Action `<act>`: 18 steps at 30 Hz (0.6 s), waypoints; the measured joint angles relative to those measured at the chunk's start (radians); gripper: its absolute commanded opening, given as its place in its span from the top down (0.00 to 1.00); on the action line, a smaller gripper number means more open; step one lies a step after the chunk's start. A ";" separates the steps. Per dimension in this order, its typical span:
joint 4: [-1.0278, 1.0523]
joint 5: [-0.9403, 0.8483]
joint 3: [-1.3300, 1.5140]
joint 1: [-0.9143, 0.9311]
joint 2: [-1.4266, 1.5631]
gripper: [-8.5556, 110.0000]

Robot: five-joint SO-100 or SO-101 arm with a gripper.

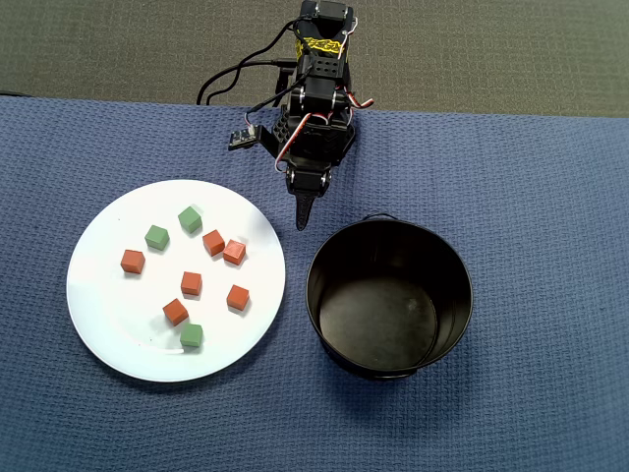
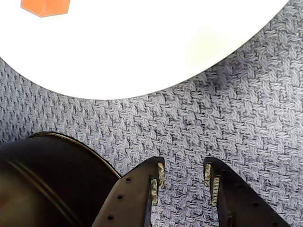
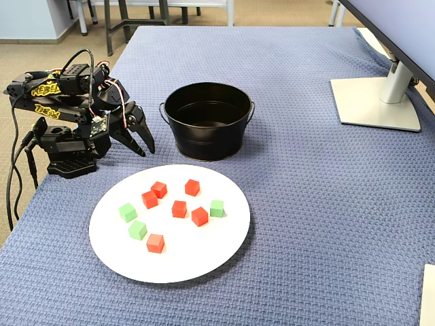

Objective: Pick up the red cubes from the white plate and place them in the black recipient

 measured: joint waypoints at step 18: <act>0.058 -0.092 -0.201 0.077 -0.133 0.85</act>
